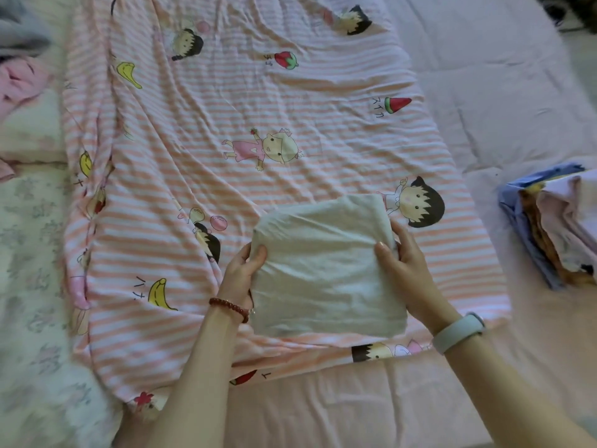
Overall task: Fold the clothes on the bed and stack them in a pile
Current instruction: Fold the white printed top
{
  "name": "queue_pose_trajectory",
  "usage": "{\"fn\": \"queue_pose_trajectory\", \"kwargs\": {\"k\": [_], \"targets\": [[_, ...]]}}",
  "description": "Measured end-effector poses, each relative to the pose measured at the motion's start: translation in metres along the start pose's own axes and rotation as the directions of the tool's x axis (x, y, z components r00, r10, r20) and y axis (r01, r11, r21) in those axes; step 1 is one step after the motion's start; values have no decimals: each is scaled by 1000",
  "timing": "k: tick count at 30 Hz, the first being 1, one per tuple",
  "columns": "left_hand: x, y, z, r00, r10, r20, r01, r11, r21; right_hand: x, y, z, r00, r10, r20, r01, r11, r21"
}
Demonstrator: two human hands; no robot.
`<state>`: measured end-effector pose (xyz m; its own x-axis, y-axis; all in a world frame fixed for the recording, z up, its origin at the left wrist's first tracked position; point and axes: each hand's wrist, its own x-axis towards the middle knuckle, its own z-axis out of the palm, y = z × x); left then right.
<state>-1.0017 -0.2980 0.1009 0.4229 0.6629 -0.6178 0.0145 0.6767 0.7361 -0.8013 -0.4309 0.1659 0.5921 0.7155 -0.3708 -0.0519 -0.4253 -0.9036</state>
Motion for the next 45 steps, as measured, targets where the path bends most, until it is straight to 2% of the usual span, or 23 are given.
{"fn": "queue_pose_trajectory", "kwargs": {"k": [3,7,10,14,19,22,29,40,45], "targets": [[-35,-11,17,998,22,58,-24,999,39,-27,12,-24,994,97,-43,-96,995,28],[-79,-42,39,995,-32,92,22,994,111,-66,37,-59,945,324,-43,-320,944,86],[-109,-70,60,997,14,72,-36,951,307,-95,56,-87,886,463,19,-461,879,121],[-142,-107,106,997,76,19,-77,891,447,-131,86,-138,847,522,94,-529,820,218],[-164,-145,191,990,137,34,-134,841,525,-153,123,-223,861,508,21,-505,852,138],[-176,-174,261,984,174,29,-161,820,550,-163,141,-293,895,445,-32,-440,893,97],[-191,-212,386,984,167,58,-172,828,534,-176,158,-418,918,363,-161,-371,928,-23],[-139,-161,508,945,274,180,-326,827,457,-111,99,-507,918,116,-379,-181,974,-139],[-103,-131,567,928,343,149,-374,859,350,-34,55,-558,932,-62,-357,-45,958,-284]]}}
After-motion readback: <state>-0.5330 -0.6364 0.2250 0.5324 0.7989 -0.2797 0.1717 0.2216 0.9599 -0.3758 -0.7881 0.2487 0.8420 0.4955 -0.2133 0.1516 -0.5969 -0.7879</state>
